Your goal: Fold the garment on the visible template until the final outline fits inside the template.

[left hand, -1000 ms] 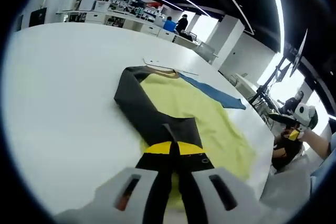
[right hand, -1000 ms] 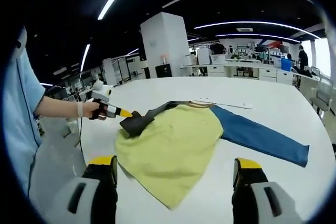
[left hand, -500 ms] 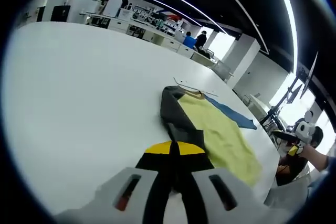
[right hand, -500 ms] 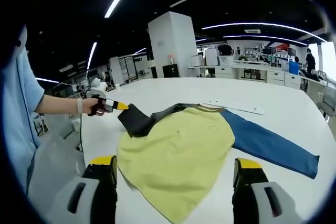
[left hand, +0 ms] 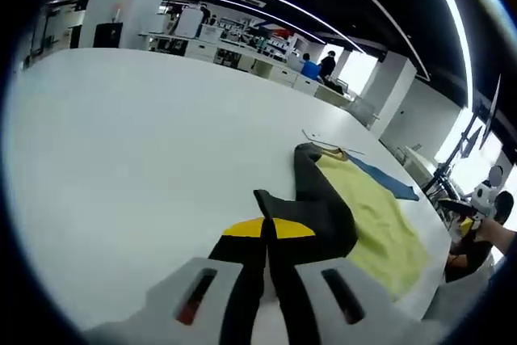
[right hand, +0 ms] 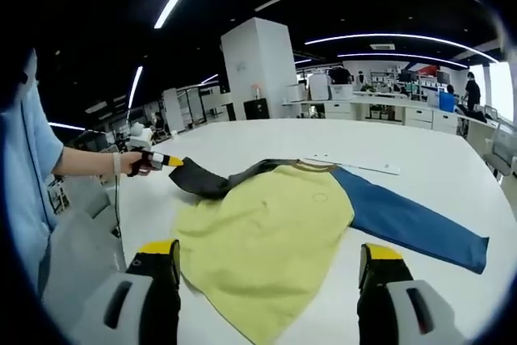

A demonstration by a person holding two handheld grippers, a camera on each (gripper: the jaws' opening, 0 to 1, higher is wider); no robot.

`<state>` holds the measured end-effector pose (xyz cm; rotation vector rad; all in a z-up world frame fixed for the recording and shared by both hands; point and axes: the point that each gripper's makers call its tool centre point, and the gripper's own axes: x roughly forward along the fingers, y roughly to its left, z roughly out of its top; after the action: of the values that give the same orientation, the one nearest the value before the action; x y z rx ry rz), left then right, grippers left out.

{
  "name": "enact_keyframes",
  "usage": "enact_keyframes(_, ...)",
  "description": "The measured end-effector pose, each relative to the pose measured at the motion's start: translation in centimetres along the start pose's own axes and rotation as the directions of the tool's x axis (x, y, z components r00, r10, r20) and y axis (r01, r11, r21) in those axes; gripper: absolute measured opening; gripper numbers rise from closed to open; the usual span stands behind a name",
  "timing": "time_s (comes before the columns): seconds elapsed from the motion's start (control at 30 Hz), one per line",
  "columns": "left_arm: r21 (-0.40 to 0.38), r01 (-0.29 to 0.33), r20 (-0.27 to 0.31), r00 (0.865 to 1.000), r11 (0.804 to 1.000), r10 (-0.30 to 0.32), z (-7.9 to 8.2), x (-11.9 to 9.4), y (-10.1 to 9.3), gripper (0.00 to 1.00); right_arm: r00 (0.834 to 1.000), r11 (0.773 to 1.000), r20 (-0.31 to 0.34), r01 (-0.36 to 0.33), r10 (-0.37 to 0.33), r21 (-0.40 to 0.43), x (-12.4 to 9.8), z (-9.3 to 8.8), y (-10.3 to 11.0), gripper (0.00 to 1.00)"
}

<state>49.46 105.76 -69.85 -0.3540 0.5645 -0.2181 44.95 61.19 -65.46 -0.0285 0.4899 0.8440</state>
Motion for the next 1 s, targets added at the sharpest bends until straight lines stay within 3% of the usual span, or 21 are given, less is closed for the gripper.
enact_keyframes(0.17,-0.032,-0.022,0.015,1.0,0.999,0.022,0.0,0.9,2.4,0.0,1.0,0.998,0.027,0.011,-0.013,0.064,0.6,0.5,-0.2,0.95)
enact_keyframes(0.43,-0.033,-0.05,0.026,0.998,0.998,0.051,1.0,3.0,5.9,0.0,0.998,0.996,0.04,0.051,-0.054,0.066,1.2,1.2,-1.1,0.94)
enact_keyframes(0.73,-0.024,-0.089,0.039,0.995,0.996,0.09,2.2,4.6,9.4,0.0,0.995,0.993,0.012,0.1,-0.101,0.055,1.5,0.7,-2.7,0.94)
enact_keyframes(1.0,-0.004,-0.138,0.037,0.99,0.99,0.138,2.3,5.4,11.7,0.0,0.995,0.994,-0.016,0.1,-0.099,0.052,2.1,0.0,-2.5,0.94)
